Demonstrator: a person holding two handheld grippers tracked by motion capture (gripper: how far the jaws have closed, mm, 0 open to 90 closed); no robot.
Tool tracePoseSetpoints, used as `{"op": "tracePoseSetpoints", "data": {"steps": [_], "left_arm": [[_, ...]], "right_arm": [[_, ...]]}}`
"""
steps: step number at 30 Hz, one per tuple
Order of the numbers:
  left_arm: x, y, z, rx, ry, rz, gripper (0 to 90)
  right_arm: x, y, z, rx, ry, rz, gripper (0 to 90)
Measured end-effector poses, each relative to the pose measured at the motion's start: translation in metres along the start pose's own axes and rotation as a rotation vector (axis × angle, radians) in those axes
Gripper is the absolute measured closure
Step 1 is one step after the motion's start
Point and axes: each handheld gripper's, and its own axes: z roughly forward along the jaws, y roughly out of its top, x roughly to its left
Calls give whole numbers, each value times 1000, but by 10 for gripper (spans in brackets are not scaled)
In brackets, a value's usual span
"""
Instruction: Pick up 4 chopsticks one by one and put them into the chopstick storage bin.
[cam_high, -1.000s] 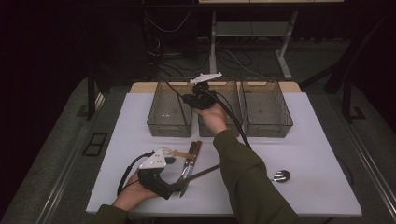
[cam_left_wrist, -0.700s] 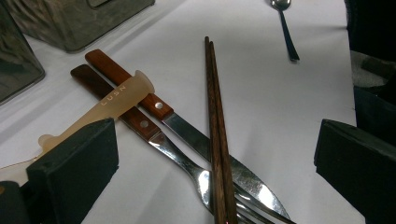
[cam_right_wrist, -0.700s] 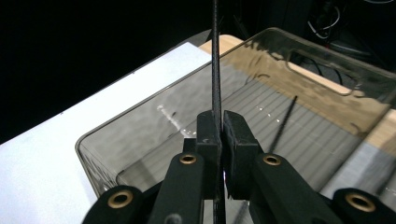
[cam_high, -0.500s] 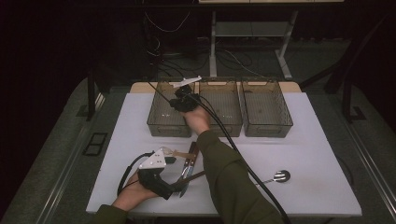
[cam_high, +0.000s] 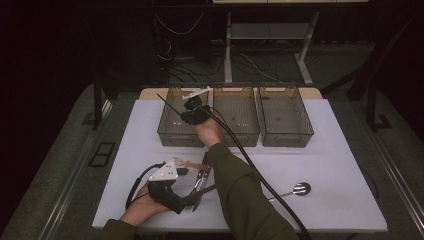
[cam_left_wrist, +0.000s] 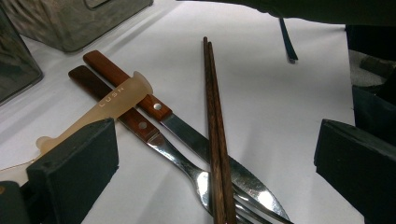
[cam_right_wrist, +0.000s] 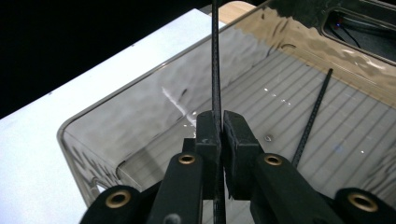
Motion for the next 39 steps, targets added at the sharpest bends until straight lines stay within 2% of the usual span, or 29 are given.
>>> {"op": "tracePoseSetpoints", "data": {"steps": [1, 4, 10, 16, 21, 26, 28, 39], "left_arm": [[0, 0, 0, 0, 0, 0, 0], [0, 0, 0, 1, 0, 1, 0], [0, 0, 0, 2, 0, 2, 0], [0, 0, 0, 3, 1, 3, 0], [1, 0, 0, 6, 7, 9, 0], [1, -1, 0, 1, 11, 7, 0], [0, -1, 0, 3, 11, 3, 0], [1, -1, 1, 13, 19, 6, 0]], "right_arm": [[0, 0, 0, 1, 0, 12, 793], [-1, 0, -2, -7, -6, 24, 715], [-3, 3, -8, -26, -1, 33, 617], [-6, 3, -17, -31, 14, 52, 465], [-10, 2, -28, -32, 21, 30, 358], [-12, -3, -43, -50, 51, 10, 297], [-12, -6, -49, -52, 55, -13, 275], [-18, -28, -94, -68, 78, -75, 263]]}}
